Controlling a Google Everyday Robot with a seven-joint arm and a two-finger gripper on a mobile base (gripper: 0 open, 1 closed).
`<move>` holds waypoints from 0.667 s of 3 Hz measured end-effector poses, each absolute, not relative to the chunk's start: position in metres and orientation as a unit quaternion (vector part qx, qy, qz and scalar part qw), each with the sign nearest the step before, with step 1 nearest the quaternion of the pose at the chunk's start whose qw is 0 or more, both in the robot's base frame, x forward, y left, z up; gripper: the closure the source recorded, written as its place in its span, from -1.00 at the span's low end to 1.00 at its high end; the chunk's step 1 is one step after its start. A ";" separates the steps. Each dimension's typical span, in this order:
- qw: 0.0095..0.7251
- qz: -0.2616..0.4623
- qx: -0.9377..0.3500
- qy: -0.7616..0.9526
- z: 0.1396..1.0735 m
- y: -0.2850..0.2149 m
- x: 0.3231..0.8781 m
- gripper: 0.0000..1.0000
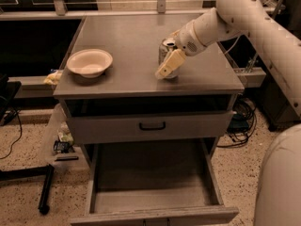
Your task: Place 7up can into middle drawer
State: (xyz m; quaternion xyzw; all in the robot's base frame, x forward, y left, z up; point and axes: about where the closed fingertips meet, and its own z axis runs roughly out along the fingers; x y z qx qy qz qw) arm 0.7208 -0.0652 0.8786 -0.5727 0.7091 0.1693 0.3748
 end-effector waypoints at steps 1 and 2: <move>0.368 0.179 -0.573 0.711 0.874 -0.060 0.711 -0.63; 0.359 0.182 -0.573 0.714 0.873 -0.062 0.699 -0.15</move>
Offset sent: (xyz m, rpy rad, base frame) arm -0.0731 -0.0266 0.0164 -0.0603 0.0620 -0.0140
